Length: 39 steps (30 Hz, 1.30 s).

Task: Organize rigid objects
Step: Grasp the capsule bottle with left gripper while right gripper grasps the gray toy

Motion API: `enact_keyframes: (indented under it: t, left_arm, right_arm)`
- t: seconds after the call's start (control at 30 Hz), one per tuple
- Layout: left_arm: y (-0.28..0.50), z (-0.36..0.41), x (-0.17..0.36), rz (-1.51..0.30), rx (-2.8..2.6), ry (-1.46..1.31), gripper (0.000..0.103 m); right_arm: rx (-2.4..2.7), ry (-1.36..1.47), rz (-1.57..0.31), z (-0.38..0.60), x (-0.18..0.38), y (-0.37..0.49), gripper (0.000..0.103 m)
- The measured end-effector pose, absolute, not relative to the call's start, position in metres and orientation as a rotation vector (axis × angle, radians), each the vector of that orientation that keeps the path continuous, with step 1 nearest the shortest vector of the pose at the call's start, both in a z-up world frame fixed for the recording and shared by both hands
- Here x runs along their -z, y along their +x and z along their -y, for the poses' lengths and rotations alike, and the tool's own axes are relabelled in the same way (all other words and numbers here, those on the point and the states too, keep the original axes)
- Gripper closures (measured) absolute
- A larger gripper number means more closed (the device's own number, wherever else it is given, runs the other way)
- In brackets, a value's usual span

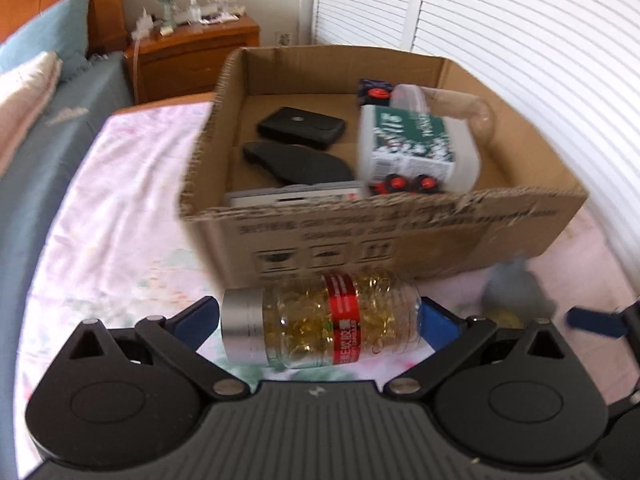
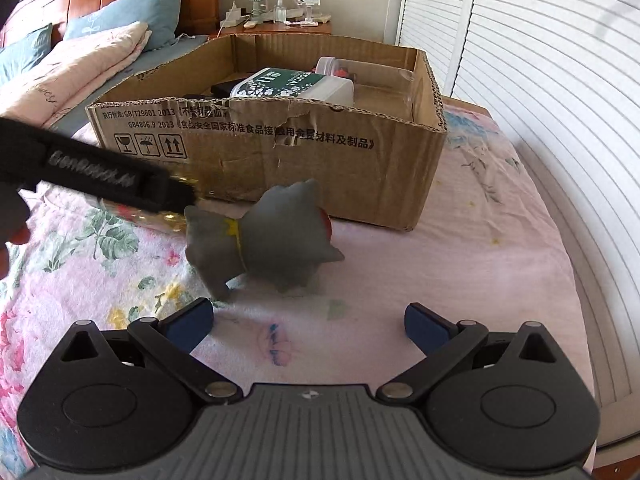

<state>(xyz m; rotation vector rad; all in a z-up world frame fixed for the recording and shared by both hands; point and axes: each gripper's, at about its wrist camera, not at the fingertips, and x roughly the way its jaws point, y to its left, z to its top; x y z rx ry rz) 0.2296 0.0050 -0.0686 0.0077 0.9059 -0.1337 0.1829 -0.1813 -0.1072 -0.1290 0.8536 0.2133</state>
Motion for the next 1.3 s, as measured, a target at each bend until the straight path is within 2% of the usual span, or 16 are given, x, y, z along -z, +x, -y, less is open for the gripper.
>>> enact_keyframes:
  t: [0.33, 0.6, 1.17, 1.3]
  left_arm:
    - [0.233, -0.013, 0.081, -0.933, 0.149, -0.002, 0.004]
    - [0.215, -0.030, 0.085, -0.908, 0.179, 0.070, 0.001]
    - [0.217, -0.029, 0.085, -0.864, 0.186, 0.087, 0.001]
    - [0.215, -0.028, 0.076, -0.829, 0.172, 0.093, 0.002]
  right_arm:
    - [-0.233, -0.127, -0.806, 0.183, 0.110, 0.178, 0.000]
    - [-0.226, -0.121, -0.782, 0.182, 0.112, 0.178, 0.000]
    - [-0.323, -0.201, -0.784, 0.157, 0.104, 0.200, 0.000]
    - [-0.339, -0.224, -0.769, 0.156, 0.101, 0.201, 0.003]
